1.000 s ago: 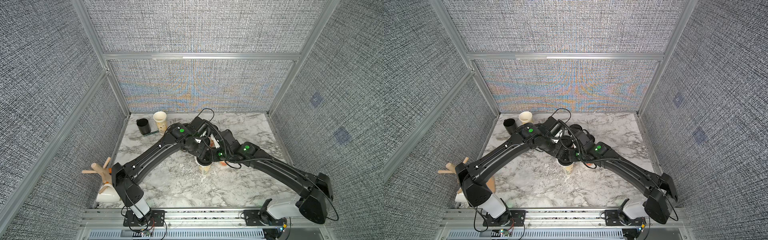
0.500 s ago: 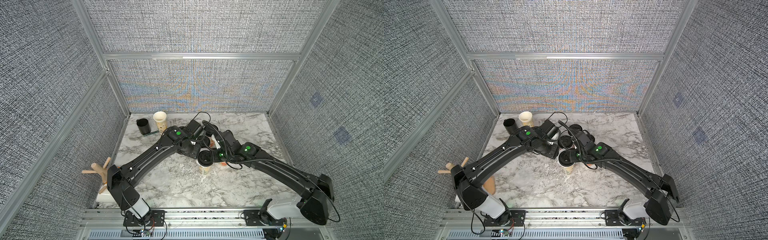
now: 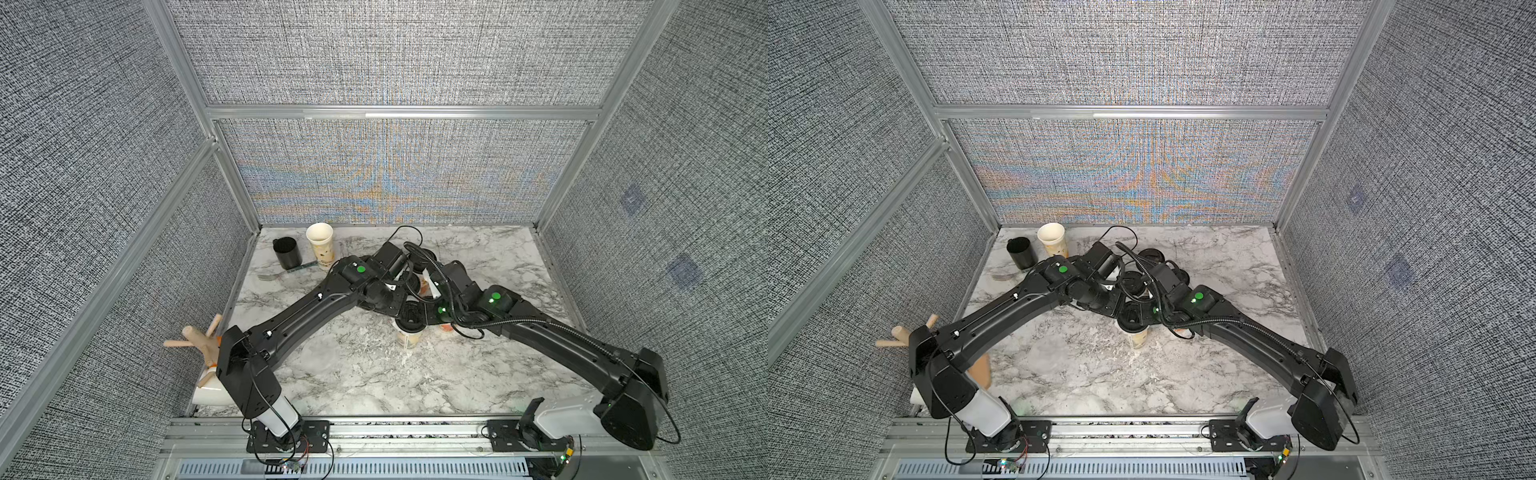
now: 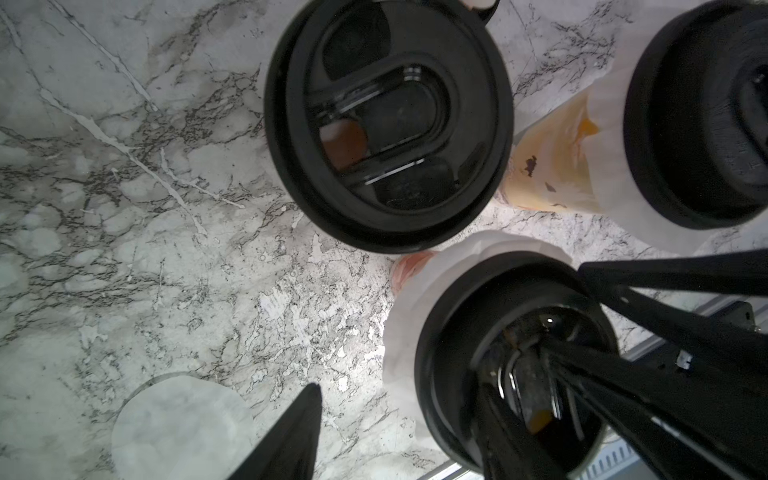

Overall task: Put the leak-proof paper on the milk tea cups
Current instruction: Secure the cup lid on the cup.

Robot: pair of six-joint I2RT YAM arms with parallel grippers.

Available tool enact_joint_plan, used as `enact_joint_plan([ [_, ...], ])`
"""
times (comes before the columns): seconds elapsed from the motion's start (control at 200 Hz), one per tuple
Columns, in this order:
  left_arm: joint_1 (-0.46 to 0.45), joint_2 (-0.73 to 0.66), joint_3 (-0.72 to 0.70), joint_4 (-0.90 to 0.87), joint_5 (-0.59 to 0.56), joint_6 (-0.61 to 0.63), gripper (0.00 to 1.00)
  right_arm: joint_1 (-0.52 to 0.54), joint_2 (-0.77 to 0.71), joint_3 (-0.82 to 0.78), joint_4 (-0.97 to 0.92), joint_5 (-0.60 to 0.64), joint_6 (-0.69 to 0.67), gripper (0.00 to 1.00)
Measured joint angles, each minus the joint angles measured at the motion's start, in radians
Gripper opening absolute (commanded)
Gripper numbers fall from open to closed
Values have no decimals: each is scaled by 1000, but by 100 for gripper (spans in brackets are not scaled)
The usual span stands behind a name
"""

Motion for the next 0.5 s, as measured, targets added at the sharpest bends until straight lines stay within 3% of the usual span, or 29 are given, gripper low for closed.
enact_joint_plan([
  [0.5,5,-73,-23,-18,-47,0,60,0,-15,-20,17,0,0,38],
])
